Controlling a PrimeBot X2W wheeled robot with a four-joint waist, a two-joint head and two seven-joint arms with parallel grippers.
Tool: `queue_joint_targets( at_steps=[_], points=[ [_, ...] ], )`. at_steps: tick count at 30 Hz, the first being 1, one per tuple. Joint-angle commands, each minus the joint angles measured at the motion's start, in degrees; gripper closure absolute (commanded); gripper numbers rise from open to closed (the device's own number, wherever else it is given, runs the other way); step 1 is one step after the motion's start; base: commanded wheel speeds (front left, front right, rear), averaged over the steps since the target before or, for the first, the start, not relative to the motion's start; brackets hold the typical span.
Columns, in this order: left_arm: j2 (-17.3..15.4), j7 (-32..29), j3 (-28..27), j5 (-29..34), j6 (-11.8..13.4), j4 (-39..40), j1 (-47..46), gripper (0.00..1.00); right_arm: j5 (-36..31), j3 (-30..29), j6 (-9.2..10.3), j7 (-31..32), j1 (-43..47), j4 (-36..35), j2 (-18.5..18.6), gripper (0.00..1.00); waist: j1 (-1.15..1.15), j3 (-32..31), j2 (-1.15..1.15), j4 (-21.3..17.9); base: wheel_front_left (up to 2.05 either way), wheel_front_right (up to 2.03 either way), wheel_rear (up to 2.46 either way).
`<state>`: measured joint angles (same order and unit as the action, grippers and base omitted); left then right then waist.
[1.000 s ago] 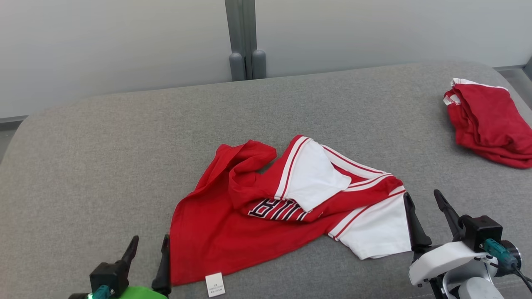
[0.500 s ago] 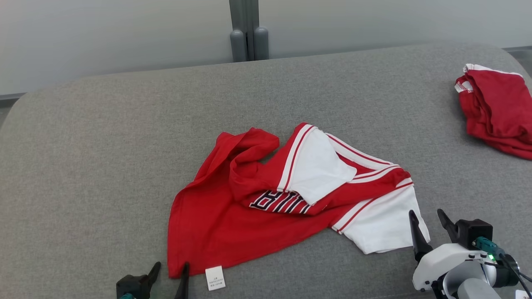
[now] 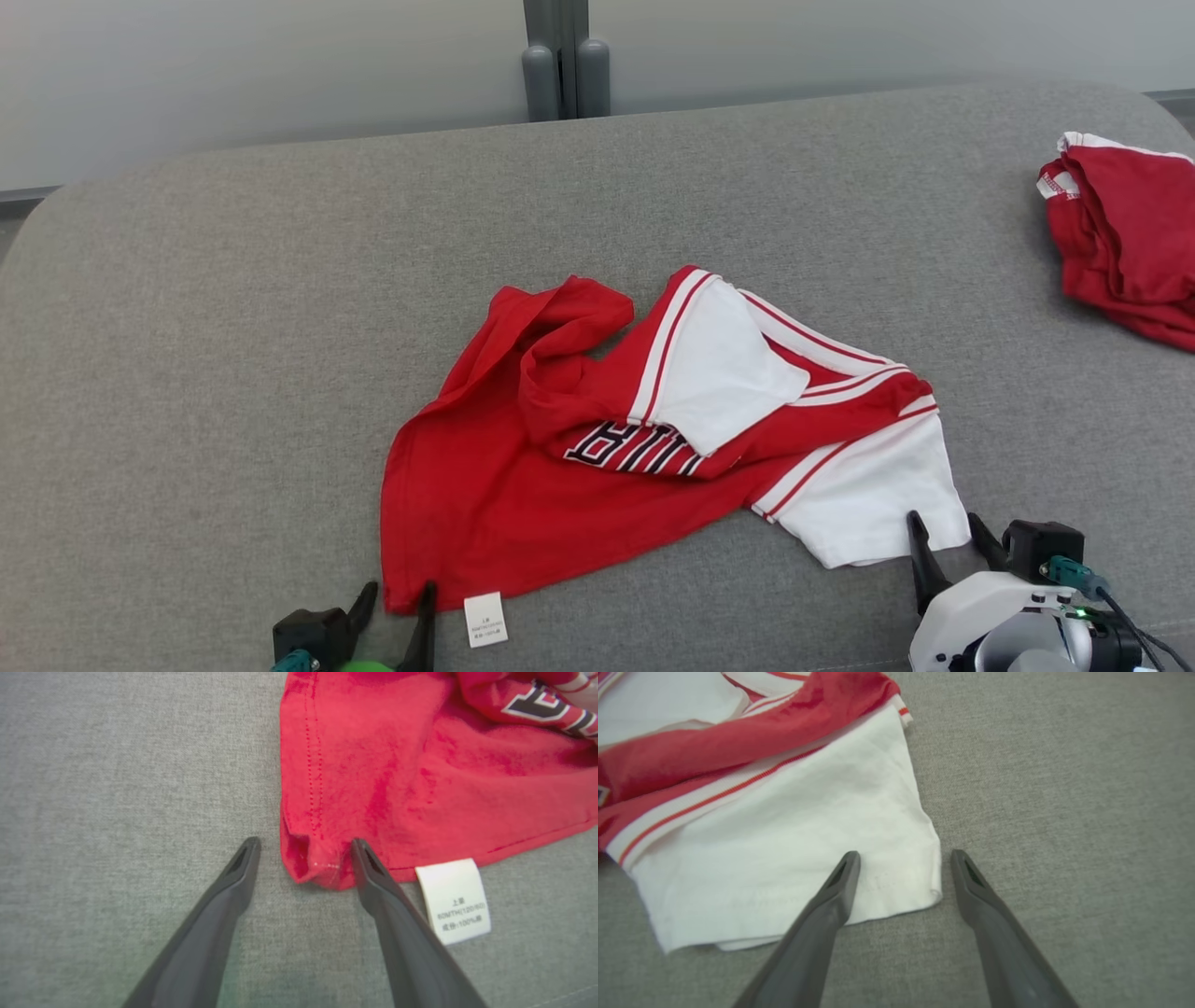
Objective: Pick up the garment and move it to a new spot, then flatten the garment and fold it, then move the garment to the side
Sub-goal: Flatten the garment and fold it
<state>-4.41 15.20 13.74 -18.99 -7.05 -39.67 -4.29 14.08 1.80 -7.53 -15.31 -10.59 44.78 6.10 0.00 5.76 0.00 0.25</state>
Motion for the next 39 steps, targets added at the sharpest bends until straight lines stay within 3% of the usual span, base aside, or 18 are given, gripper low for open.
queue_joint_targets(
  at_steps=[1, 2, 11, 22, 26, 32, 39],
  points=[
    [0.7, -0.5, 1.1, -0.8, -0.5, -1.3, -0.7, 0.9, 1.0, 0.8, 0.1, 0.3, -0.3, 1.9, -0.5, 0.71, 0.0, 0.0, 0.0, -0.1, 0.0, 0.0, 0.0],
    [0.8, -0.5, 1.5, -0.9, -0.5, -1.6, -1.0, 1.0, 1.4, 1.2, 0.1, 0.3, -0.8, 2.5, -0.4, 1.0, 0.0, 0.0, 0.0, -0.2, 0.0, 0.0, 0.0],
    [0.4, -0.2, 3.1, -3.4, -0.5, 1.7, -3.5, 1.0, 5.0, 3.5, 0.1, 0.2, -2.2, -3.8, 0.9, 1.0, 0.0, 0.0, 0.0, -0.6, 0.0, 0.0, 0.0],
    [-6.4, -3.6, 6.7, -7.6, -0.5, 14.5, -16.1, 1.0, 10.7, 5.4, 0.1, 0.2, -11.7, -13.2, 2.8, 1.0, 0.0, 3.6, 0.0, -2.7, 0.0, 0.0, 0.0],
    [-9.7, -8.3, 8.7, -12.9, -0.5, 17.2, -26.6, 1.0, 14.0, 7.0, 0.1, 0.2, -21.8, -12.0, 3.4, 1.0, 0.0, 7.7, 0.0, -4.1, 0.0, 0.0, 0.0],
    [-15.1, -14.0, 12.1, -16.5, -0.4, 14.0, -47.0, 1.0, 19.3, 8.4, 0.1, 2.1, -42.5, -6.9, 3.0, 1.0, 0.0, 15.0, 0.0, -6.2, 0.0, 0.0, 0.0],
    [-14.0, -16.2, 14.1, -20.1, -0.4, 3.7, -72.6, 1.0, 21.7, 7.7, 0.08, 3.6, -67.4, 1.6, 3.2, 1.0, 0.0, 19.5, 0.0, -6.6, 0.0, 0.0, 0.0]
  ],
)
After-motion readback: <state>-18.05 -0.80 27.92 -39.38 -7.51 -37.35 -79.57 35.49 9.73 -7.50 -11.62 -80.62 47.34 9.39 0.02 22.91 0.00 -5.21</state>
